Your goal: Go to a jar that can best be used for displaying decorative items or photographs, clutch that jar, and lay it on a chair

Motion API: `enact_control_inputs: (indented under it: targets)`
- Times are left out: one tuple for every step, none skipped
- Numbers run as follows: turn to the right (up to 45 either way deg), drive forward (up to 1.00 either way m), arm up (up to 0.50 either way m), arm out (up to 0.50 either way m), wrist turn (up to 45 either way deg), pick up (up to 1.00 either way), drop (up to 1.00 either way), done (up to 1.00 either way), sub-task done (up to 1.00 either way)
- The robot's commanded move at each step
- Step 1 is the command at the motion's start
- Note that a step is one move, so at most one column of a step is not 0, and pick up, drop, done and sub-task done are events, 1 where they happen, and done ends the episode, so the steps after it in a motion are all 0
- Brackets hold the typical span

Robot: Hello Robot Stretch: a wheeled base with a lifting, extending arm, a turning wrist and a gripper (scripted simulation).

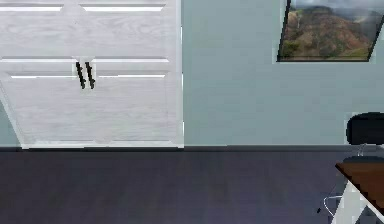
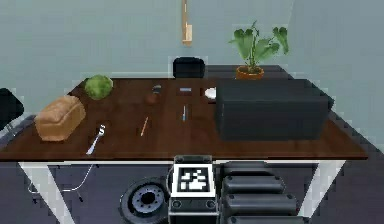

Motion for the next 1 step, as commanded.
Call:
enact_control_inputs:
  targets:
    - [-3.0, 0.0, 0.0, 0.0, 0.0, 0.0, 0.0, 0.0, 0.0]
